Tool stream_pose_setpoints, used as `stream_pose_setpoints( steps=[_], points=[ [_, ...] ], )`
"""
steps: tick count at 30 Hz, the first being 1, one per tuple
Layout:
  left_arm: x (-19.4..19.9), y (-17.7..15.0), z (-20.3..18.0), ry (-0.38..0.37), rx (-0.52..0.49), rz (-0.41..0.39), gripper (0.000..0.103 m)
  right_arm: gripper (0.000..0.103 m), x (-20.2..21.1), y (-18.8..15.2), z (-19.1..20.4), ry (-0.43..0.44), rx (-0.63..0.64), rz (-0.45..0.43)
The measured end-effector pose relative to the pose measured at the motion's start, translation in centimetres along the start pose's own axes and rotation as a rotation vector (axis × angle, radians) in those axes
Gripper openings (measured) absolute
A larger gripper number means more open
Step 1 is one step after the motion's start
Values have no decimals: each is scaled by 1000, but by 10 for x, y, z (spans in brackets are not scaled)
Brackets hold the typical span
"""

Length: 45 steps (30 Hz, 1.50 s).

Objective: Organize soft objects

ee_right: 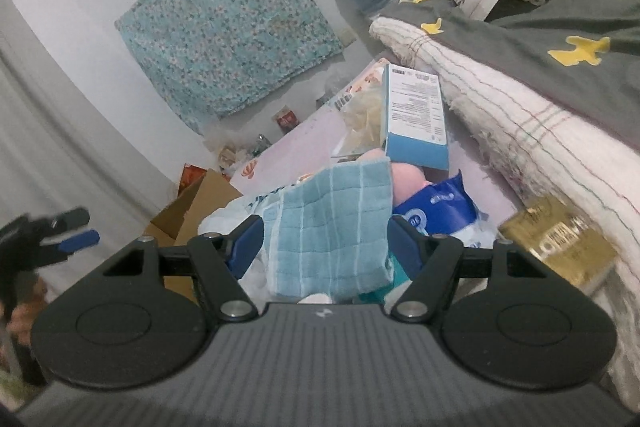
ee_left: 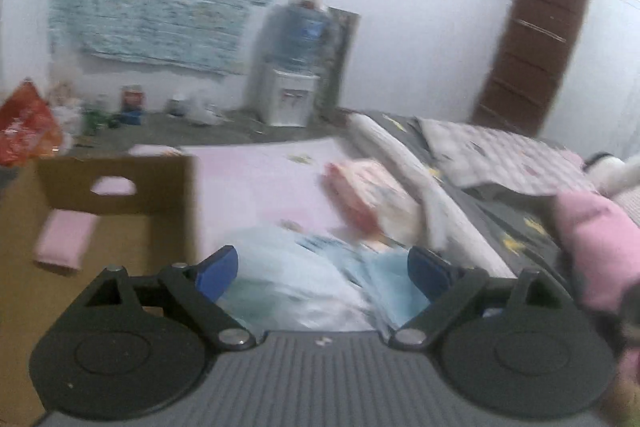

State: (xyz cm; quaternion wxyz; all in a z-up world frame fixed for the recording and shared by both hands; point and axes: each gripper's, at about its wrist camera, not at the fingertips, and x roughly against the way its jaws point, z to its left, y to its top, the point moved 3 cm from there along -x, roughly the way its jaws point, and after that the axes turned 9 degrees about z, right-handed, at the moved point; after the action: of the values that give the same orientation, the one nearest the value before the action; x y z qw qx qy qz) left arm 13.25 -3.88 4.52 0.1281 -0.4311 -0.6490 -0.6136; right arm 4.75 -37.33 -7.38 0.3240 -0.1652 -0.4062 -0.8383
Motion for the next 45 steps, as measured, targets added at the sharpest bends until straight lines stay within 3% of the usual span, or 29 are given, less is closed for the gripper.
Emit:
stream_pose_setpoints(
  steps=[1,6,9,16,23,24,27,31,40,45],
  points=[
    [-10,-8,-13,-6,-24,14,90,61,-8,4,0,-6,8,13],
    [-67,-38,-52,-42,-112,124,56,48,-37,15,-2,-42,29,73],
    [-98,-47,-67,-56,-141,191,46,47,-43,15,-4,-29,18,75],
    [-154,-51,-77,9,-190,310,44,46,-47,6,-13,19,-23,68],
    [-161,-52,-72,51,-182,355,42,44,-50,4,-20,59,-42,70],
    [-162,-52,-73,56,-183,358,37,43,-52,3,-21,65,-46,73],
    [-167,-52,-70,78,-171,358,13,41,-56,1,-24,76,-61,82],
    [-160,-49,-66,27,-130,326,9,40,-53,-1,-27,83,-71,78],
    [-115,-31,-107,-52,-283,117,8,40,-50,-2,-41,95,-112,65],
    [-125,-33,-133,-83,-372,130,8,37,-49,1,-56,107,-163,45]
  ],
)
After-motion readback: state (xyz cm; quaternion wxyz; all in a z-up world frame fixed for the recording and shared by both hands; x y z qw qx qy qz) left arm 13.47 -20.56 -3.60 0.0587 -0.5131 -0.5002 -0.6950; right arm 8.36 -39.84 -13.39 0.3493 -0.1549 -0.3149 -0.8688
